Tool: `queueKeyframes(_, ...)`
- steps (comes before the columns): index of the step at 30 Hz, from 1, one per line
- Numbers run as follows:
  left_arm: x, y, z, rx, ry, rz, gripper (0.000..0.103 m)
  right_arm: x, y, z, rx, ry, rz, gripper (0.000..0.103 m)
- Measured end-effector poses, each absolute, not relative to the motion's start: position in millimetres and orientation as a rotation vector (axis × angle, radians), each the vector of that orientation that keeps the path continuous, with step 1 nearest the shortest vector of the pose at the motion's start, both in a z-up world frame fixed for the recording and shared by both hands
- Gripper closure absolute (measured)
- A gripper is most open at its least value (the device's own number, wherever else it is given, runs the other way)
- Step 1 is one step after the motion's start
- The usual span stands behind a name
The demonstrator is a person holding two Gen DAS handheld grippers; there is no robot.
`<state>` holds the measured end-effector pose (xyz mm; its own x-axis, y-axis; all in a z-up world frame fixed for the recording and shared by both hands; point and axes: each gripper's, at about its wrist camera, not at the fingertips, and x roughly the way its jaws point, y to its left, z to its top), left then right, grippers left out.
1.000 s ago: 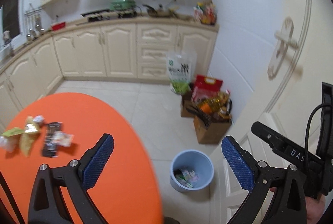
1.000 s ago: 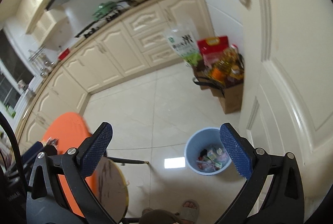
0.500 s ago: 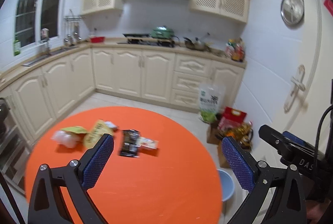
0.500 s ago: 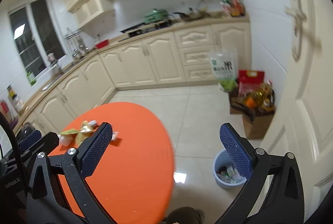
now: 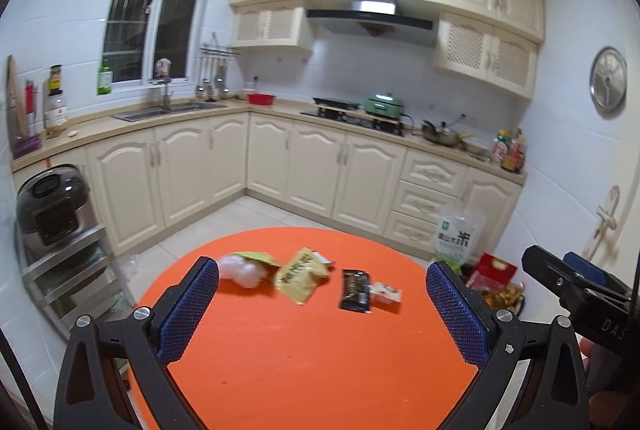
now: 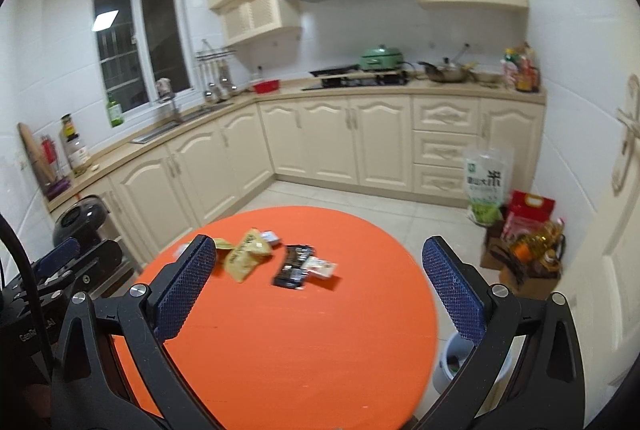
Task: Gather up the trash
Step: 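Move both open tools back to the orange table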
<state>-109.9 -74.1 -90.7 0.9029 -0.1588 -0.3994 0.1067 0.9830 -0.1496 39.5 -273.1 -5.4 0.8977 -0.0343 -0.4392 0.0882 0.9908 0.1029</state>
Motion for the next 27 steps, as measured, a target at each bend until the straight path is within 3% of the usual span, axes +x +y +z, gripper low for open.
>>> queueKeyframes(11, -156.8, -70.6, -105.9, -0.159, 0.426, -0.053, 0.001, 42.6, -228.3, -13.5, 0.044, 0.458, 0.032, 0.0)
queueKeyframes(27, -14.7, -52.8, -102.6, -0.18, 0.598, -0.057, 0.001, 119.1, -285.1, -85.7, 0.08, 0.671, -0.065, 0.0)
